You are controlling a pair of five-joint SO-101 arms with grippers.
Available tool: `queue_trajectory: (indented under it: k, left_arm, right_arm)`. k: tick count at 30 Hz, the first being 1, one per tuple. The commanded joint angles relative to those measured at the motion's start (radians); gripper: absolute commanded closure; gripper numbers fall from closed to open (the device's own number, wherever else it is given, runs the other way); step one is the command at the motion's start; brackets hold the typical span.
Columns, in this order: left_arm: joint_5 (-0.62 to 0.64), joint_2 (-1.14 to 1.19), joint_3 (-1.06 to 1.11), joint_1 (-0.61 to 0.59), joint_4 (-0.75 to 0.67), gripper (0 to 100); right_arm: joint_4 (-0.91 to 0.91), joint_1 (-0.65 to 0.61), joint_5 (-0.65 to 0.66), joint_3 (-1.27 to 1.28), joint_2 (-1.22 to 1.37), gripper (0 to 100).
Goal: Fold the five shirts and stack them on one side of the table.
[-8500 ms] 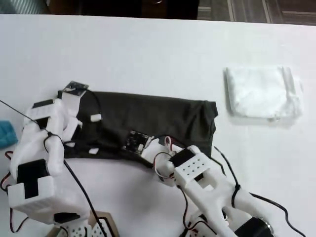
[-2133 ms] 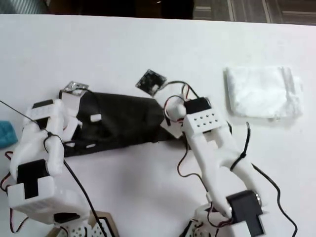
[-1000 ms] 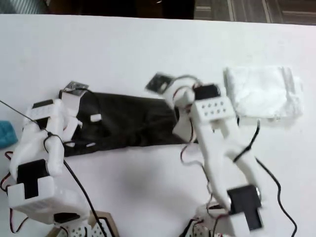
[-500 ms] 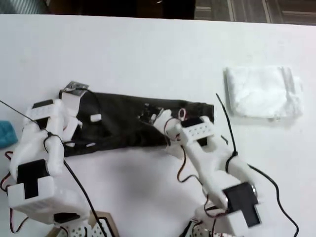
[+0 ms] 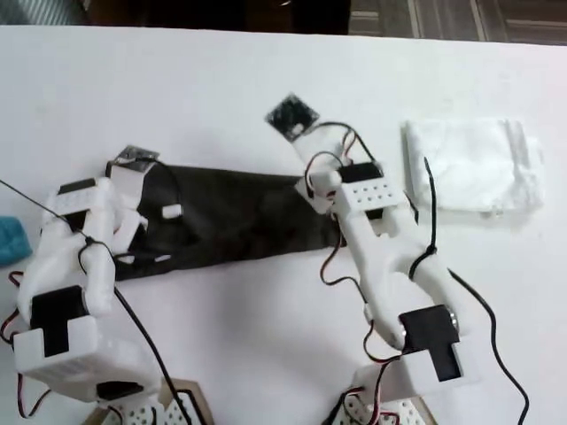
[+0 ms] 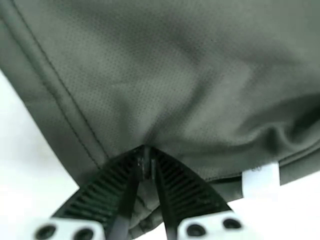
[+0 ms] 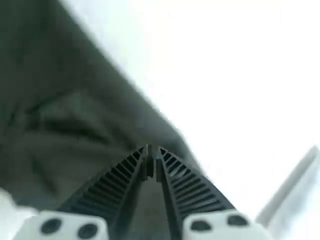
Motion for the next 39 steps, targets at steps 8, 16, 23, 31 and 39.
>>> queue_trajectory:
  k: [8,16,23,31,39]
  left_arm:
    - [-0.006,0.0,0.004,-0.029,-0.023,97]
    - [-0.006,0.0,0.004,-0.029,-0.023,97]
    - [-0.006,0.0,0.002,-0.029,-0.023,97]
    - [-0.006,0.0,0.002,-0.029,-0.023,97]
    - [-0.006,0.0,0.002,-0.029,-0.023,97]
  right_arm:
    - [0.257,0.008,-0.02,-0.051,-0.054,97.8]
    - [0.495,0.005,0.069,-0.026,-0.127,97.8]
    - [0.57,-0.007,0.209,0.075,-0.107,97.8]
    - [0.294,-0.053,0.267,0.235,-0.101,97.8]
    - [-0.065,-0.053,0.18,0.23,-0.085,97.8]
